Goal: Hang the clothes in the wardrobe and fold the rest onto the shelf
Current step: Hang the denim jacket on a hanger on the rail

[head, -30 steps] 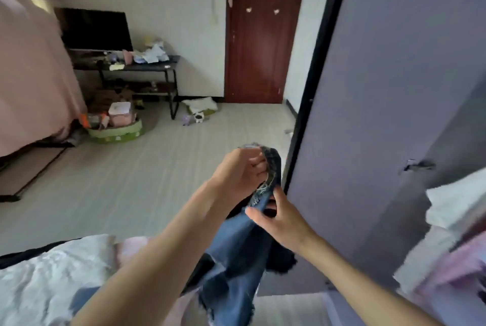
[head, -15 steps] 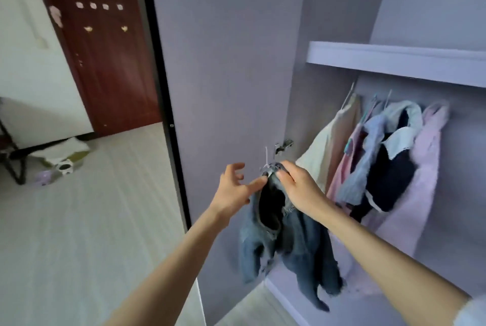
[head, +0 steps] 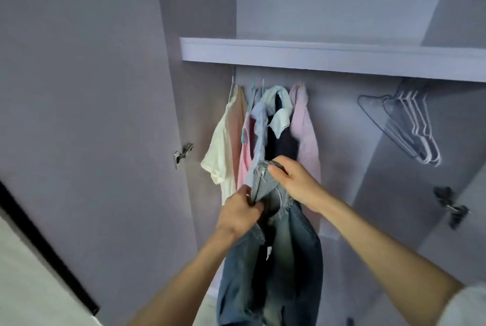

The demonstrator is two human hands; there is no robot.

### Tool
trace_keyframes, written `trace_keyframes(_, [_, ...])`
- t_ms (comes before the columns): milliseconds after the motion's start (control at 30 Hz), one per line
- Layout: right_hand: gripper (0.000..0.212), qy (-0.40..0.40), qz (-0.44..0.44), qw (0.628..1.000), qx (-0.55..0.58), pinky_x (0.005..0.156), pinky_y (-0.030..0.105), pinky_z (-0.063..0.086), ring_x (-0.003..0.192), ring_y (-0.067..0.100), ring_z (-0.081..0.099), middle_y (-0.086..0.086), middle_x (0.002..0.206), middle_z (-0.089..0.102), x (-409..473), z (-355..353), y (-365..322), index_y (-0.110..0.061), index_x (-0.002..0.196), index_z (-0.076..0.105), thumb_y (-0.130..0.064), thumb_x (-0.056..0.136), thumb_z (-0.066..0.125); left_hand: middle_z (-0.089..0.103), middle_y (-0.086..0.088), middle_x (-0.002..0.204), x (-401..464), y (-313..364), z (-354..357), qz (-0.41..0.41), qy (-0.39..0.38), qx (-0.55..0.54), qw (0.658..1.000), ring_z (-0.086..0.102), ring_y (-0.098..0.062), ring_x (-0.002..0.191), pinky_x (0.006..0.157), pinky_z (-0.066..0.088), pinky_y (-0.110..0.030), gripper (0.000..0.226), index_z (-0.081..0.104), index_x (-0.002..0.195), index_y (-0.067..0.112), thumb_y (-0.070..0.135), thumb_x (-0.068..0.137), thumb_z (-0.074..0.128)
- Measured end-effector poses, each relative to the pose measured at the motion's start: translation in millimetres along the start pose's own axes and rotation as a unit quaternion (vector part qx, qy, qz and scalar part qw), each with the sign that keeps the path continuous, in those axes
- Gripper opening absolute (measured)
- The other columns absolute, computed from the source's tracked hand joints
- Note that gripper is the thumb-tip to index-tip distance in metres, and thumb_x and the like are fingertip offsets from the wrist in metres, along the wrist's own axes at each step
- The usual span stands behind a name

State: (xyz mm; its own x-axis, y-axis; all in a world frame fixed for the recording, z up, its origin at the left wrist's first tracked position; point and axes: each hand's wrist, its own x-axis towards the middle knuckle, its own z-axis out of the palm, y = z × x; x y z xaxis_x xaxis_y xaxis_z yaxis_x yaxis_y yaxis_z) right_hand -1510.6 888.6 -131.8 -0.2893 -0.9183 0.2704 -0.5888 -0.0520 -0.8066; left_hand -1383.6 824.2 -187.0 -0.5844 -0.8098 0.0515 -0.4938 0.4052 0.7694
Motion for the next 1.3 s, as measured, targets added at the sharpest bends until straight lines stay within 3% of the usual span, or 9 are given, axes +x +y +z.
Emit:
trace_keyframes(167, [0.012, 0.066, 0.037, 0.993, -0.086, 0.075, 0.029, 0.041, 0.079, 0.015, 0.05, 0.0, 0.085, 0.054, -8, -43, 32, -0.015, 0.094, 0.05, -0.005, 0.089, 0.055, 0.05, 0.007, 0.061, 38, 17, 10, 0.088, -0.007, 0.073, 0.993, 0.05, -0.025, 0.07, 0.058, 0.028, -0.026, 0.029, 0.043, 0.063, 0.022, 0.018, 0.084, 0.062])
trace_keyframes(300, [0.015, 0.131, 0.033, 0.979, -0.152, 0.075, 0.032, 0.043, 0.08, 0.019, 0.057, 0.003, 0.09, 0.062, -13, -77, 60, -0.016, 0.099, 0.055, -0.004, 0.09, 0.05, 0.064, -0.009, 0.088, 67, 33, 24, 0.11, 0.03, 0.069, 0.991, 0.058, -0.033, 0.092, 0.067, 0.034, -0.028, 0.004, 0.055, 0.089, 0.015, 0.016, 0.093, 0.052])
trace_keyframes(367, [0.015, 0.134, 0.021, 0.978, -0.16, 0.066, 0.03, 0.042, 0.068, 0.015, 0.054, 0.003, 0.081, 0.062, -11, -90, 73, -0.019, 0.096, 0.057, -0.006, 0.091, 0.05, 0.065, -0.015, 0.096, 76, 47, 37, 0.114, 0.068, 0.069, 0.989, 0.058, -0.036, 0.094, 0.07, 0.038, -0.034, 0.012, 0.052, 0.101, 0.012, 0.02, 0.096, 0.046])
trace_keyframes(500, [0.035, 0.049, 0.076, 0.995, -0.042, 0.074, 0.023, 0.045, 0.077, 0.008, 0.057, -0.004, 0.086, 0.063, -3, -128, 99, -0.036, 0.089, 0.058, -0.002, 0.088, 0.052, 0.058, -0.01, 0.081, 104, 82, 54, 0.106, 0.056, -0.083, 0.989, 0.055, -0.03, 0.084, 0.072, 0.038, -0.031, 0.01, 0.053, 0.095, 0.006, 0.013, 0.097, 0.046])
trace_keyframes(567, [0.034, 0.091, 0.091, 0.992, -0.016, 0.085, 0.025, 0.044, 0.092, 0.01, 0.06, -0.003, 0.095, 0.064, 4, -149, 122, -0.03, 0.096, 0.063, 0.0, 0.089, 0.05, 0.052, -0.003, 0.073, 120, 99, 58, 0.124, 0.033, -0.138, 0.982, 0.048, -0.021, 0.075, 0.067, 0.035, -0.025, 0.012, 0.053, 0.083, 0.009, 0.01, 0.095, 0.05])
trace_keyframes(700, [0.036, 0.324, 0.179, 0.897, -0.242, 0.096, 0.038, 0.038, 0.116, 0.036, 0.05, 0.022, 0.123, 0.055, 26, -202, 175, 0.001, 0.123, 0.056, -0.001, 0.088, 0.051, 0.051, 0.004, 0.065, 148, 127, 75, 0.194, 0.027, -0.098, 0.976, 0.045, -0.015, 0.065, 0.067, 0.036, -0.025, 0.023, 0.05, 0.072, 0.018, 0.008, 0.091, 0.054])
trace_keyframes(967, [0.045, 0.335, 0.327, 0.764, -0.443, 0.096, 0.043, 0.03, 0.121, 0.037, 0.04, 0.025, 0.127, 0.05, 64, -265, 244, 0.003, 0.128, 0.043, -0.01, 0.085, 0.05, 0.057, 0.007, 0.069, 203, 133, 82, 0.229, 0.082, -0.084, 0.966, 0.054, -0.015, 0.071, 0.068, 0.041, -0.02, 0.02, 0.053, 0.075, 0.022, 0.01, 0.092, 0.055])
trace_keyframes(1100, [0.043, 0.352, 0.329, 0.785, -0.39, 0.096, 0.043, 0.033, 0.116, 0.041, 0.048, 0.029, 0.117, 0.057, 91, -278, 260, 0.003, 0.125, 0.044, -0.008, 0.084, 0.052, 0.058, 0.014, 0.069, 211, 123, 78, 0.209, 0.117, -0.061, 0.969, 0.057, -0.02, 0.076, 0.074, 0.044, -0.031, 0.022, 0.051, 0.077, 0.031, 0.016, 0.093, 0.055])
trace_keyframes(1300, [0.026, 0.422, 0.276, 0.855, -0.12, 0.082, 0.041, 0.044, 0.102, 0.043, 0.056, 0.028, 0.112, 0.06, 130, -272, 256, 0.001, 0.108, 0.057, -0.005, 0.094, 0.037, 0.06, 0.002, 0.076, 220, 118, 74, 0.163, 0.126, 0.008, 0.978, 0.057, -0.029, 0.083, 0.074, 0.046, -0.039, 0.016, 0.047, 0.081, 0.028, 0.035, 0.096, 0.046])
